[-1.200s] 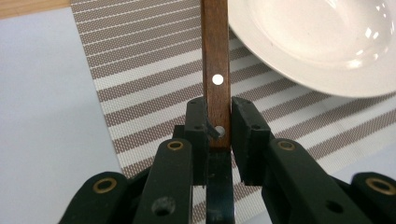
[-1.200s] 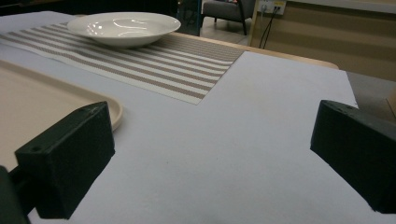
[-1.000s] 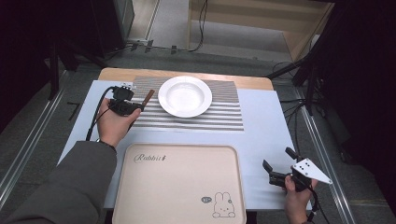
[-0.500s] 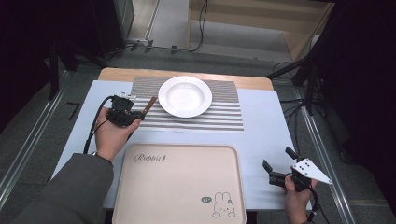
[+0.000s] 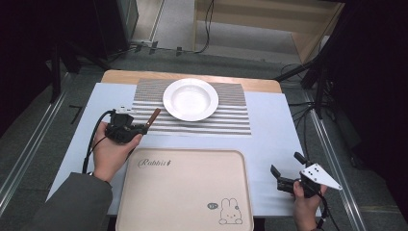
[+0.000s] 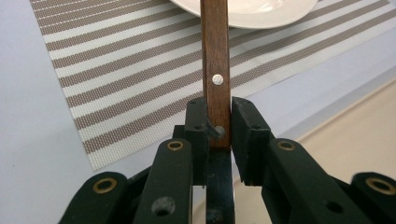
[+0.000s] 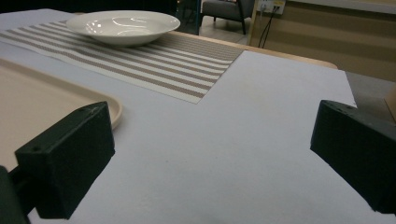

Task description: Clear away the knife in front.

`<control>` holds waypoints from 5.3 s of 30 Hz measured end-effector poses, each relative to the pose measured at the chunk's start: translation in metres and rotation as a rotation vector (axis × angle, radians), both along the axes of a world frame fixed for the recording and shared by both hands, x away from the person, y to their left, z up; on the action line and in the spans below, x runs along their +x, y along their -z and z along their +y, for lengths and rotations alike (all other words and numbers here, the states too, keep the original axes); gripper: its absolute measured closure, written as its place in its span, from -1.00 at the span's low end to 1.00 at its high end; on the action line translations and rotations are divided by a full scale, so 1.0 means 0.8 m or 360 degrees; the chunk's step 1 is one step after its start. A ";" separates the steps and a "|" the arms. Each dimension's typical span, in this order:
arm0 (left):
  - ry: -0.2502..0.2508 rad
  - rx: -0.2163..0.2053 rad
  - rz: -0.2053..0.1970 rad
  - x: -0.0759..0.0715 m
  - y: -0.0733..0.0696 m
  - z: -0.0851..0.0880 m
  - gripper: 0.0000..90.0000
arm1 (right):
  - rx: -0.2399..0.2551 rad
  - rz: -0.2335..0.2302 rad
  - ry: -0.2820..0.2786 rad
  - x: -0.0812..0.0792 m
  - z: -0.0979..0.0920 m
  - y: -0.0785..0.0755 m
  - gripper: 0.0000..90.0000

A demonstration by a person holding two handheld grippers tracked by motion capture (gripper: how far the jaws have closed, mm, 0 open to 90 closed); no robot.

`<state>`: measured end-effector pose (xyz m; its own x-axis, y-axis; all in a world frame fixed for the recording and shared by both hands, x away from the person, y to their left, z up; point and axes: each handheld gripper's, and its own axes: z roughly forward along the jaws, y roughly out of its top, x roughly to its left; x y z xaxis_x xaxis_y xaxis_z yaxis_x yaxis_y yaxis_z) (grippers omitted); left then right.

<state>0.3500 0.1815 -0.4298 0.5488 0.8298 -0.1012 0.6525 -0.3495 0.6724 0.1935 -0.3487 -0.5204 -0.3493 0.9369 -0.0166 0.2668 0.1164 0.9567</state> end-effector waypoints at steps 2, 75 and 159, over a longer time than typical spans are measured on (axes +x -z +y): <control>-0.0002 -0.0017 0.0002 -0.006 0.000 0.001 0.71 | -0.0001 -0.0001 0.0000 0.000 0.000 0.000 -1.00; -0.0001 -0.0135 0.0148 -0.146 0.080 0.012 0.70 | -0.0025 0.0001 0.0003 0.000 0.002 0.000 -1.00; 0.0141 -0.0345 -0.0283 -0.129 0.060 0.051 -0.89 | -0.0042 0.0005 0.0009 0.001 0.003 0.000 -1.00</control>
<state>0.2466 0.2221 -0.4776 0.6430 0.7474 -0.1669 0.4913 -0.2355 0.8385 0.1940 -0.3460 -0.5206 -0.3438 0.9382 -0.0400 0.2707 0.1398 0.9525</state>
